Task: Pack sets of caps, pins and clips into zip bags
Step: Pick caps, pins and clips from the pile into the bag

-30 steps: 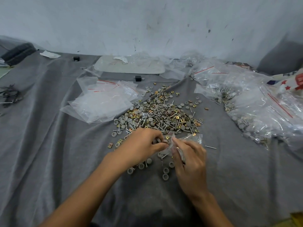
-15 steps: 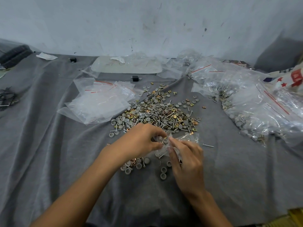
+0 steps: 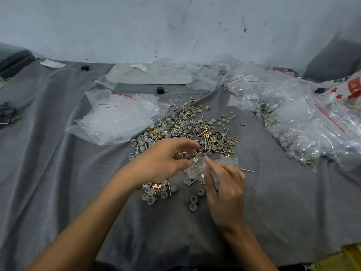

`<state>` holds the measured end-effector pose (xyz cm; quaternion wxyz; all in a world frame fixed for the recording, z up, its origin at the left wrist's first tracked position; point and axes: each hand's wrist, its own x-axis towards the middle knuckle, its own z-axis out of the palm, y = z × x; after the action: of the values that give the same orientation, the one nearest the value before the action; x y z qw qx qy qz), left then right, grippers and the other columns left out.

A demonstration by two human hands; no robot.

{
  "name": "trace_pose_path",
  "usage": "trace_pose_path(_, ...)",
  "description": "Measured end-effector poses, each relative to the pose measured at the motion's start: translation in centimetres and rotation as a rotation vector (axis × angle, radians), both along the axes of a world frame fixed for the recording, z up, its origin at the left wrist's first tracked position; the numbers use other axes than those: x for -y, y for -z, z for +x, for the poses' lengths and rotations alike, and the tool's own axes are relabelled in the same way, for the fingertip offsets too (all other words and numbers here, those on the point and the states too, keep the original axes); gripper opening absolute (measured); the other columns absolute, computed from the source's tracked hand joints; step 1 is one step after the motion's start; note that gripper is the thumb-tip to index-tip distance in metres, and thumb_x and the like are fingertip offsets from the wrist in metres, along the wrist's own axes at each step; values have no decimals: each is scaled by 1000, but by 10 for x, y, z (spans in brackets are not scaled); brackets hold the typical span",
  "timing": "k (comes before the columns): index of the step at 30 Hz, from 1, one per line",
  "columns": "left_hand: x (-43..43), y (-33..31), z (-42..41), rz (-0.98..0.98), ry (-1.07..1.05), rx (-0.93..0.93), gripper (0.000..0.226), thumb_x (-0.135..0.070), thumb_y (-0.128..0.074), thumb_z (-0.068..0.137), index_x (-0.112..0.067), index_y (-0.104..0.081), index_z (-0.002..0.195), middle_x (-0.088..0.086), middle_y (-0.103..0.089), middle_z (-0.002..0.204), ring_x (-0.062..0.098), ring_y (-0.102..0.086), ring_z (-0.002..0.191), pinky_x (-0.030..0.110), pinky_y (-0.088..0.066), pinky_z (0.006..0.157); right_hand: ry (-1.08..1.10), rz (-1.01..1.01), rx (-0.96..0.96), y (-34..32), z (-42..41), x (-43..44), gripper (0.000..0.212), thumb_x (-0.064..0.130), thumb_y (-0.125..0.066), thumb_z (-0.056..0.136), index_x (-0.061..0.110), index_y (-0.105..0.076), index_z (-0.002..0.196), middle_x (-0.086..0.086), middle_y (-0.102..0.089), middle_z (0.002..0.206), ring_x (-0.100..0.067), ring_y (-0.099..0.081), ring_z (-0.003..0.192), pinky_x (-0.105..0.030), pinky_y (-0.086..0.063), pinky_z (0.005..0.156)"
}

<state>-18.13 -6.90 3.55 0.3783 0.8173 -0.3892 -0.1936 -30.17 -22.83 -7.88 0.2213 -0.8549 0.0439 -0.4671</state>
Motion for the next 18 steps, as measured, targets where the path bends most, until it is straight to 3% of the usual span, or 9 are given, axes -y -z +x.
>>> trace_pose_path(3,-12,5,-1,104,-90,160,13,-30,-73,91,-38,-65,98,-20,-67,95,-8,-62,80,18,-47,72,36,40,16,0,0,1,31,26,-64,99,17,-67,129,3,-68,110,-17,-59,105,-36,-40,100)
trace_pose_path(5,-15,13,-9,258,-11,157,11,-40,-76,87,-34,-67,92,-19,-69,85,-6,-63,77,21,-48,71,40,54,14,0,0,1,31,26,-63,99,19,-66,129,3,-68,110,-16,-59,106,-37,-40,100)
trace_pose_path(7,-11,26,-23,397,79,174,30,-55,-75,82,-30,-67,98,-15,-70,87,-2,-59,74,23,-44,68,37,55,8,0,0,1,31,27,-62,100,18,-66,130,2,-68,111,-16,-59,106,-35,-39,101)
trace_pose_path(10,3,48,-45,525,54,270,58,-75,-68,73,-25,-59,100,-2,-68,99,17,-61,88,30,-39,67,40,60,7,-2,-1,0,31,29,-60,101,15,-68,127,1,-69,110,-16,-59,106,-34,-38,102)
trace_pose_path(13,15,62,-58,524,-1,376,57,-66,-68,80,-17,-53,105,10,-65,107,33,-62,100,36,-38,70,42,72,2,-3,-1,-1,32,31,-58,102,14,-68,127,1,-69,110,-16,-58,106,-35,-39,101)
trace_pose_path(18,13,61,-52,461,-1,434,26,-37,-59,87,-19,-56,106,11,-67,104,36,-63,100,39,-48,76,44,69,5,-2,-1,-1,32,31,-58,102,16,-67,128,2,-68,110,-16,-59,104,-34,-40,100)
